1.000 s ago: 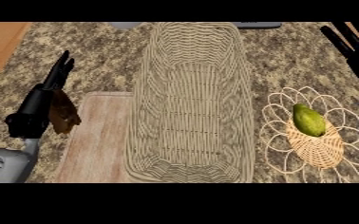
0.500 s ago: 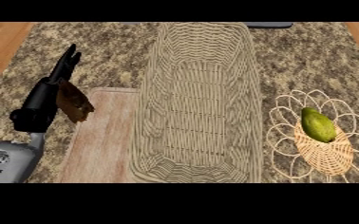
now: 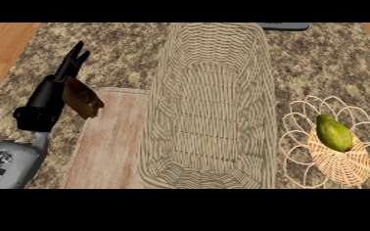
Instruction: Pick the pear from the placemat and place it in the basket
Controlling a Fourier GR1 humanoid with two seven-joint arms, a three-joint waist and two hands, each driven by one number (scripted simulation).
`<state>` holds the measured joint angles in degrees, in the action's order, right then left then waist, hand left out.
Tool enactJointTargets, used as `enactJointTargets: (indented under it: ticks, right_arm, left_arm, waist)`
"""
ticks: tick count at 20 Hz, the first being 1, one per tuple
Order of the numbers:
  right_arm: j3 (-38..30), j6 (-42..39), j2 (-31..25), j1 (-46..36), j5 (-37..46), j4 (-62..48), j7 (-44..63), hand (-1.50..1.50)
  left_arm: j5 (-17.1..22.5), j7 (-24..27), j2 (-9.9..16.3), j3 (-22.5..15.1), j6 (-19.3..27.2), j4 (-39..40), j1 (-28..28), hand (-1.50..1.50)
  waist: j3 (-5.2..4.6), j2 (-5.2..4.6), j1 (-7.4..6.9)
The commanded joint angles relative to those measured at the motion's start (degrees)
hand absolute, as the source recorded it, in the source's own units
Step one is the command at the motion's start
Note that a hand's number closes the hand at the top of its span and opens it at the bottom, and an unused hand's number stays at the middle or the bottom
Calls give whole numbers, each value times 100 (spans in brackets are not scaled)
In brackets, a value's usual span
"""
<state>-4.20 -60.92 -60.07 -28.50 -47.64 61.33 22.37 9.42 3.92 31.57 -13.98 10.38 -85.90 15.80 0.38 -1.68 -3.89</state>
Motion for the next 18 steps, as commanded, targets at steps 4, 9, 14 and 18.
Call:
enactJointTargets:
  ticks: [4, 9, 14, 18]
  right_arm:
    - [95, -1421, 243, -650, 1147, -1157, -384, -150]
    - [40, -1603, 622, -504, 1994, -1215, -961, -150]
    - [144, -1455, 1025, -709, 2790, -1024, -1271, -150]
    - [313, -1563, 1237, -349, 3388, -687, -1648, -150]
  left_arm:
    - [-51, 91, -99, 14, -105, 188, 143, 0]
    - [-78, 66, -80, 20, -78, 6, -187, 0]
    - [-145, -168, -141, 36, -48, -17, 69, 0]
    - [-108, -128, -65, 210, -76, 23, -53, 0]
  waist:
    - [-3, -7, -58]
    - [6, 41, 2]
    - [8, 43, 53]
    - [5, 67, 147]
